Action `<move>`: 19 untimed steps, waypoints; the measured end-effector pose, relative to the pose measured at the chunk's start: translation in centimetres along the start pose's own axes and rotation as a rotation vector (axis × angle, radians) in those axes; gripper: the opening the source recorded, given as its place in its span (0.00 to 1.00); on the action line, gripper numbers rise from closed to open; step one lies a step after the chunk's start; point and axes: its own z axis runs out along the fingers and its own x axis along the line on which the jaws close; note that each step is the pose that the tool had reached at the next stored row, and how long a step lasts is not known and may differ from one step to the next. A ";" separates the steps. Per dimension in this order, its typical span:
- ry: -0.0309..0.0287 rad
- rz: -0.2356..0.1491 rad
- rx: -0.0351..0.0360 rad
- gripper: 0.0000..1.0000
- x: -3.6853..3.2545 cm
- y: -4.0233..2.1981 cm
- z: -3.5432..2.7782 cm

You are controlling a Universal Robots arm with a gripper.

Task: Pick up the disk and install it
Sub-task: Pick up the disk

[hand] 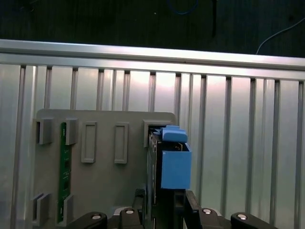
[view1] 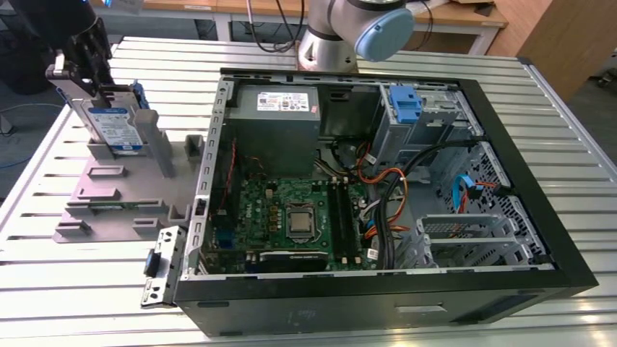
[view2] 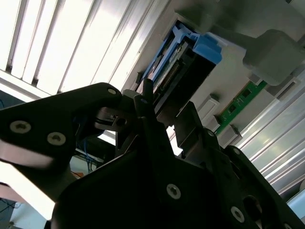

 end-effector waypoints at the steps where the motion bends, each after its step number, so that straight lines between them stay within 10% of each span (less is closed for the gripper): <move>1: -0.0003 0.000 -0.0078 0.45 0.00 -0.02 0.01; 19: -0.0004 0.001 -0.0117 0.45 0.00 -0.16 -0.12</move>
